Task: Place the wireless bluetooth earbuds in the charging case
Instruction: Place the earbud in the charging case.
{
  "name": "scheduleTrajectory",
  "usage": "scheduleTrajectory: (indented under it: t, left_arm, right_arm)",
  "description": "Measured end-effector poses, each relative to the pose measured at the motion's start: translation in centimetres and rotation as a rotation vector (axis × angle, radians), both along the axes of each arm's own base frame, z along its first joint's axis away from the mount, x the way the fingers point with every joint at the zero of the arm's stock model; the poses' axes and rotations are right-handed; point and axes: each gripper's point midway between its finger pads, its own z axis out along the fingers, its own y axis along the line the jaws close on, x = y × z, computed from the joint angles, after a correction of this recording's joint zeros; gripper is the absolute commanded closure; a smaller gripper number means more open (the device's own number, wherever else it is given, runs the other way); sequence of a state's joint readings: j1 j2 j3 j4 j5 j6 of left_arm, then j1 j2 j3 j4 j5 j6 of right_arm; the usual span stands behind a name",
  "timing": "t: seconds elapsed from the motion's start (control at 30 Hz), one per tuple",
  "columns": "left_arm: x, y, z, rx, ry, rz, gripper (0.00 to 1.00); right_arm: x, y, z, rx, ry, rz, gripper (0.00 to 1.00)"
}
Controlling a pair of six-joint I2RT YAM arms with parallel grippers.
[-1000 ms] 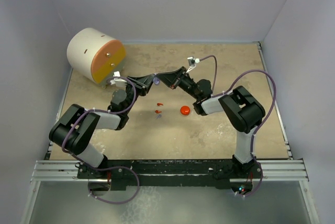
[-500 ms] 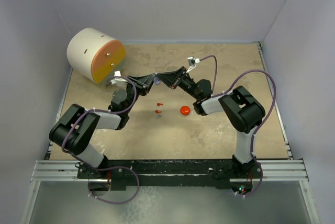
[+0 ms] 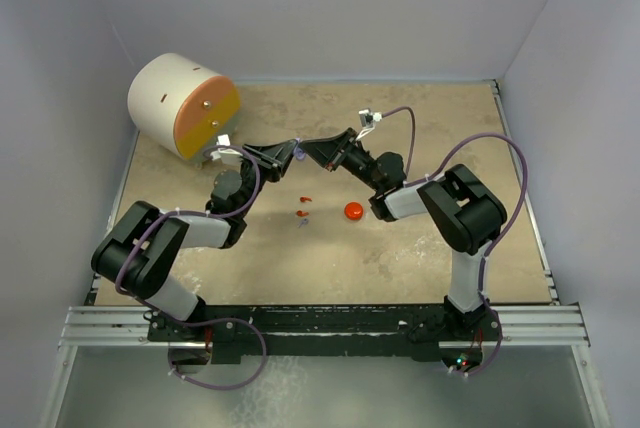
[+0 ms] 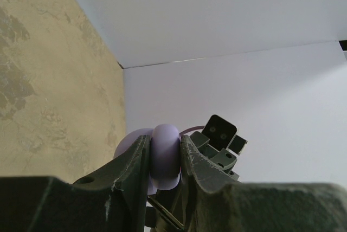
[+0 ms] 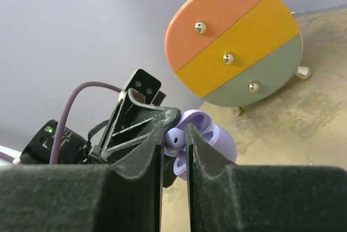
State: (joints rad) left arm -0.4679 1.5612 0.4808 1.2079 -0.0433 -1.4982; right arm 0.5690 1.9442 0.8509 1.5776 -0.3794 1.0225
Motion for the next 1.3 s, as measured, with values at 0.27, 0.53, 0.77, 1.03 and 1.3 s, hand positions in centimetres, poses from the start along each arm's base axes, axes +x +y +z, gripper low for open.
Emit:
scheduleTrajectory:
  t: [0.27,0.53,0.77,1.03,1.3]
  left_arm:
    - [0.00,-0.02,-0.17,0.003,0.006,0.000,1.00]
    - [0.06,0.04,-0.25,0.004,0.010,0.004,1.00]
    - [0.17,0.14,-0.44,0.007,0.017,0.012,1.00]
    - [0.19,0.16,-0.47,0.007,0.018,0.013,1.00]
    - [0.18,0.17,-0.39,0.006,0.016,0.014,1.00]
  right_arm:
    - [0.05,-0.12,-0.17,-0.002,0.005,-0.006,1.00]
    - [0.21,-0.19,-0.29,-0.003,0.010,-0.016,0.96]
    - [0.45,-0.26,-0.66,-0.014,0.017,-0.029,0.93]
    - [0.53,-0.30,-0.66,-0.019,0.016,-0.035,0.86]
    - [0.57,-0.37,-0.57,-0.040,0.008,-0.044,0.79]
